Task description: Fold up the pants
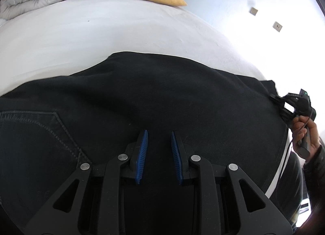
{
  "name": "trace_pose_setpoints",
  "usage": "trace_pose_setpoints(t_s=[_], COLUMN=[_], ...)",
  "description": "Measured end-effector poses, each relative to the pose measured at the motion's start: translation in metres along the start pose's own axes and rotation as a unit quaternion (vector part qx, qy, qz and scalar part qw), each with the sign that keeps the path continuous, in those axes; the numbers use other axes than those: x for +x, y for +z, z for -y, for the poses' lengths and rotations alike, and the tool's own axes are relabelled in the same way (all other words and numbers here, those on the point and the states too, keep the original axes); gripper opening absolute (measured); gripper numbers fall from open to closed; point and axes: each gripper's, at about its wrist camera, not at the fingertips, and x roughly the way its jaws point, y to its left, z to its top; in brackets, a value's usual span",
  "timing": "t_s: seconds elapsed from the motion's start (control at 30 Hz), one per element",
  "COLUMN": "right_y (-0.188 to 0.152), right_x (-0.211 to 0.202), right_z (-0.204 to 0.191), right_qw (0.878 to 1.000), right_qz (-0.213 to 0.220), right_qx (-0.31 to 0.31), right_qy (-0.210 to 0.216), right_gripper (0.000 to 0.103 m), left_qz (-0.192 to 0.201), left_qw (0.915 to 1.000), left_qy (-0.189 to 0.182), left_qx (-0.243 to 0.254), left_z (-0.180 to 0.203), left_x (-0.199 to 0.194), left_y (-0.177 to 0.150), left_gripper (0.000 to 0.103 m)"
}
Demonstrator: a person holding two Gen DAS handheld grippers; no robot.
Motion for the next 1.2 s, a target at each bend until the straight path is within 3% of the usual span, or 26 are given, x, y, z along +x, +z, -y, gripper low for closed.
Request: trace_pose_setpoints(t_s=[0.1, 0.2, 0.3, 0.37, 0.47, 0.53, 0.57, 0.7, 0.77, 0.87, 0.93, 1.0, 1.1, 1.2], right_y=[0.013, -0.001, -0.053, -0.104, -0.145, -0.156, -0.146, -0.099, -0.075, -0.03, -0.001, 0.023, 0.03, 0.033], right_x=[-0.029, -0.035, 0.004, 0.051, 0.108, 0.137, 0.152, 0.146, 0.123, 0.111, 0.087, 0.073, 0.079, 0.079], right_z=[-0.011, -0.031, -0.085, -0.122, -0.143, -0.139, -0.128, -0.086, -0.064, -0.036, -0.02, -0.007, -0.023, -0.031], right_qw=[0.998, 0.999, 0.993, 0.979, 0.957, 0.956, 0.957, 0.973, 0.983, 0.991, 0.995, 0.997, 0.999, 1.0], right_qz=[0.049, 0.031, -0.069, -0.154, -0.247, -0.262, -0.268, -0.214, -0.172, -0.119, -0.082, -0.056, -0.034, -0.01], right_qx=[-0.014, -0.022, -0.08, -0.113, -0.122, -0.115, -0.092, -0.03, -0.02, 0.007, 0.007, 0.021, 0.011, 0.019], right_qy=[-0.038, 0.002, 0.05, 0.071, 0.094, 0.068, 0.063, 0.076, 0.066, 0.064, 0.049, 0.043, 0.022, 0.016], right_gripper=[0.003, 0.005, 0.005, 0.005, 0.005, 0.005, 0.001, 0.0, 0.0, 0.0, 0.0, 0.0, 0.0, 0.0], left_qz=[0.001, 0.008, 0.022, -0.002, -0.046, -0.061, -0.058, -0.047, -0.048, -0.05, -0.046, -0.034, -0.024, -0.011], left_qw=[0.9999, 0.9995, 0.9997, 0.9998, 0.9977, 0.9968, 0.9968, 0.9958, 0.9945, 0.988, 0.987, 0.9911, 0.9907, 0.9949], left_qy=[-0.001, 0.007, -0.004, -0.014, -0.031, -0.045, -0.049, -0.073, -0.093, -0.138, -0.142, -0.112, -0.099, -0.044], left_qx=[-0.015, -0.03, -0.011, 0.014, 0.038, 0.027, 0.026, 0.03, 0.007, -0.048, -0.06, -0.064, -0.09, -0.09], left_z=[-0.001, 0.001, 0.014, 0.026, 0.034, 0.029, 0.027, 0.01, -0.008, -0.042, -0.054, -0.07, -0.107, -0.141], left_x=[-0.008, -0.025, -0.027, -0.007, 0.027, 0.045, 0.048, 0.054, 0.056, 0.058, 0.055, 0.047, 0.036, 0.009], left_y=[-0.003, 0.013, 0.036, 0.051, 0.062, 0.065, 0.066, 0.071, 0.073, 0.076, 0.078, 0.081, 0.086, 0.085], left_gripper=[0.023, 0.023, 0.023, 0.023, 0.023, 0.023, 0.023, 0.019, 0.007, 0.003, 0.002, 0.002, 0.002, 0.002])
